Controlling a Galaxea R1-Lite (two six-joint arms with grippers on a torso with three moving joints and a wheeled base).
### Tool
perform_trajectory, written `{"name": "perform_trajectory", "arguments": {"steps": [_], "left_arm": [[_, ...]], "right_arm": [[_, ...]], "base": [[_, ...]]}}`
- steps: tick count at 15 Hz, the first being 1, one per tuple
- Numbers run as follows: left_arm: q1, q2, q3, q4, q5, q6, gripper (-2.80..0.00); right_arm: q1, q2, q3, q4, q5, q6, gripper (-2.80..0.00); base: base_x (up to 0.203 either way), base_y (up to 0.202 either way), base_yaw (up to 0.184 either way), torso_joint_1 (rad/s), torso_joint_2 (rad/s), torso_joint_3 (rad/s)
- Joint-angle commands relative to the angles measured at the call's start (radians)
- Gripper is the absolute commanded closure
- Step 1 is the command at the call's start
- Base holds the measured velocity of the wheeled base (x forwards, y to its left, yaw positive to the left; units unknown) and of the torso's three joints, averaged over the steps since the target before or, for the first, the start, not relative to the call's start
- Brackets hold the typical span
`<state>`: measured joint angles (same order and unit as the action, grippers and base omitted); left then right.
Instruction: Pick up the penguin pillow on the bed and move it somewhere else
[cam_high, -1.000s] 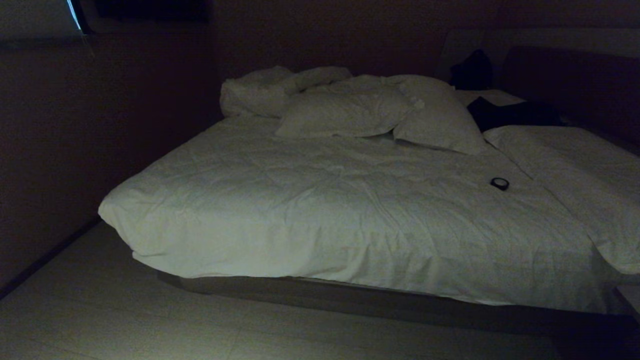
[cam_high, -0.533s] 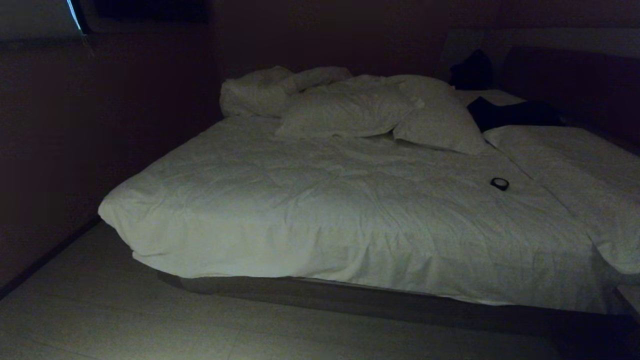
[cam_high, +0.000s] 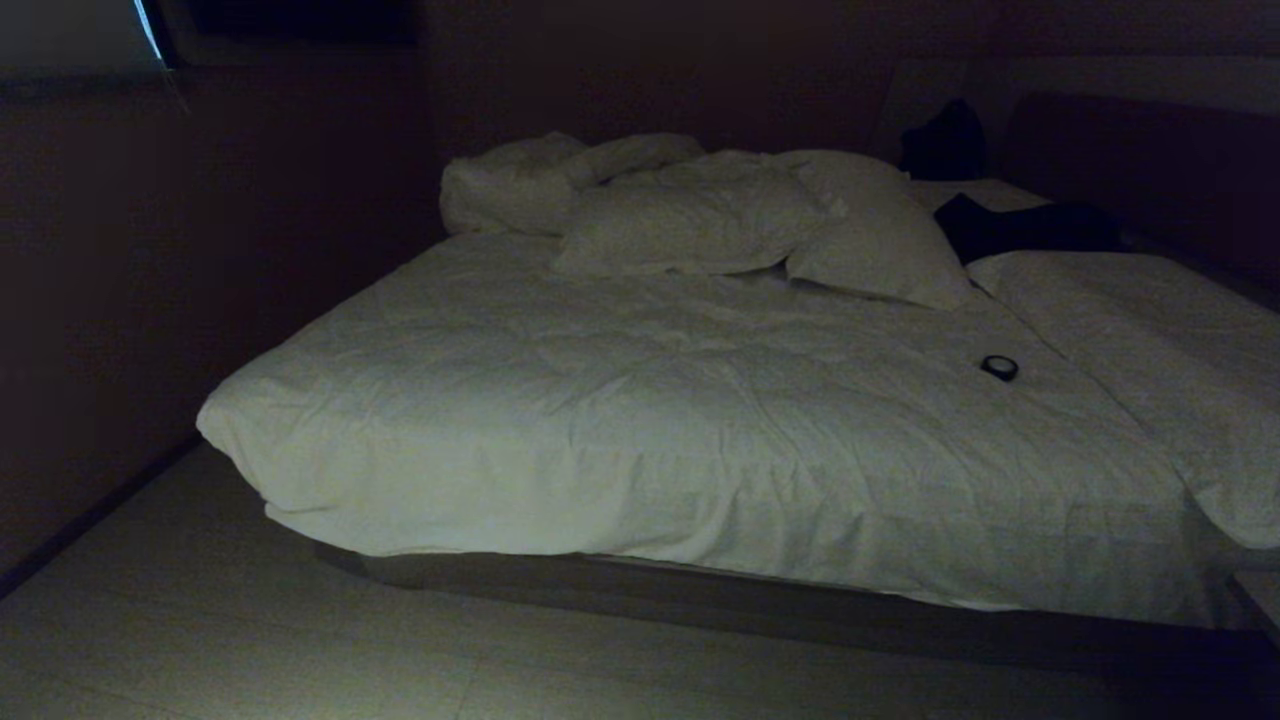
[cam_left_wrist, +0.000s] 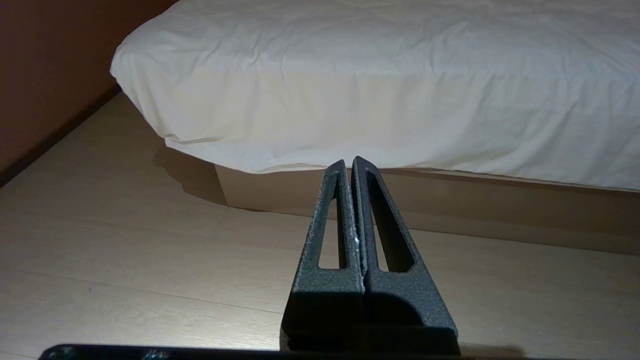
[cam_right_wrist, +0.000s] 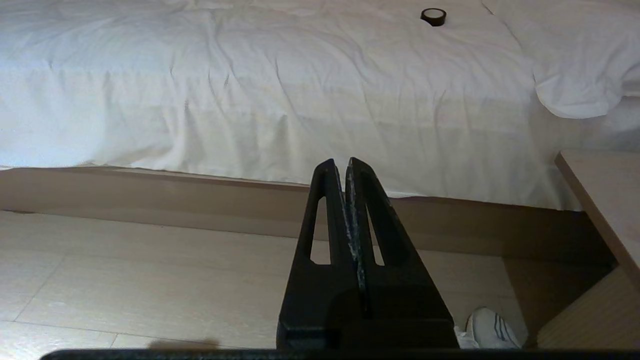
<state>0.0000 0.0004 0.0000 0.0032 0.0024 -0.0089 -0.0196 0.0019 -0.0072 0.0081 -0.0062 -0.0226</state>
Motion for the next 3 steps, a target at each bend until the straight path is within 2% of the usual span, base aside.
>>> {"name": "perform_trajectory", "arguments": {"steps": [1, 3], "left_arm": [[0.000, 0.000, 0.002, 0.000, 0.001, 0.000, 0.00], [0.000, 0.000, 0.002, 0.000, 0.001, 0.000, 0.00]], "right_arm": [[0.000, 0.000, 0.000, 0.001, 0.000, 0.000, 0.00], [0.000, 0.000, 0.000, 0.001, 0.000, 0.000, 0.00]], "base": [[0.000, 0.000, 0.000, 0.000, 0.00, 0.000], [0.000, 0.000, 0.000, 0.000, 0.00, 0.000]]}}
